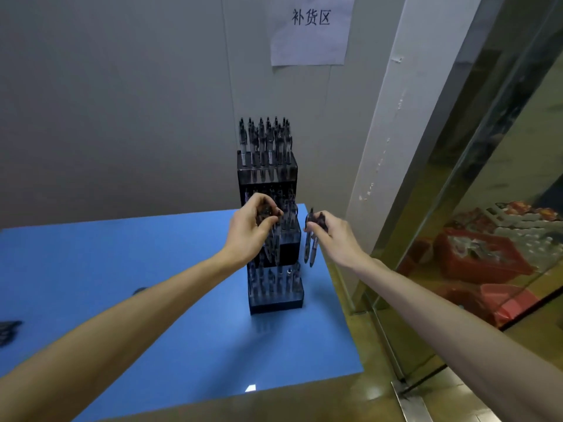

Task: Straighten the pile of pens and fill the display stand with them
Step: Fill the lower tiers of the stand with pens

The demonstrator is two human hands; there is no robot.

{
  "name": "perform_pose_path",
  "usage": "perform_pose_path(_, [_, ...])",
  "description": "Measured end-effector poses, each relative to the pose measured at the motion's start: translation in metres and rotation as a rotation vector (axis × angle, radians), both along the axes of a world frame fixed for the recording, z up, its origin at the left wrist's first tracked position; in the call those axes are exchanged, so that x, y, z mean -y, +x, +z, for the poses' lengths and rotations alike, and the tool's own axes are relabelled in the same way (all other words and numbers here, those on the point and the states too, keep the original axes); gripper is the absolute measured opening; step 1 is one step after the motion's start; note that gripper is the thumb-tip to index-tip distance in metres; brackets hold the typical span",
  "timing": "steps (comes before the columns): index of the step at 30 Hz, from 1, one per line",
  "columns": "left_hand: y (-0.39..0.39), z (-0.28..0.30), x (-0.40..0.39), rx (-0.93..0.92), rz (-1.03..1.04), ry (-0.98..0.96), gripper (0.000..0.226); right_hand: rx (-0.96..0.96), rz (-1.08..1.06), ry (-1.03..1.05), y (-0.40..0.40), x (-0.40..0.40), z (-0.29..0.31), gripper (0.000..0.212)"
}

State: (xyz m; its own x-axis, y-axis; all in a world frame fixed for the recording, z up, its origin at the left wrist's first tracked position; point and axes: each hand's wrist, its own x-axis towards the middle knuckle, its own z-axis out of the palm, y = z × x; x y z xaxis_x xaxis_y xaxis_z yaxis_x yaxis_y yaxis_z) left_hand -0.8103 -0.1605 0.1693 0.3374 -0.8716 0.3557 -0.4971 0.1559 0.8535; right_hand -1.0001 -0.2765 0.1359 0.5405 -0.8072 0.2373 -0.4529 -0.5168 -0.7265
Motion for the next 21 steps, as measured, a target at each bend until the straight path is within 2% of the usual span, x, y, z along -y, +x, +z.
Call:
perform_pose_path(10, [-0.013,-0.026,0.006,-0.026,0.192,0.087,0.022,0.035,0.069,0.119,-0.001,0.014,-0.037,0.024])
perform_pose_path(15, [-0.014,-0.038,0.008,-0.077,0.201,0.076,0.019,0.065,0.041,0.139,0.012,0.011,-0.053,0.024])
perform_pose_path(21, [-0.013,-0.051,0.012,-0.046,0.195,0.072,0.02,0.067,0.007,0.014,0.016,0.0,-0.065,0.015])
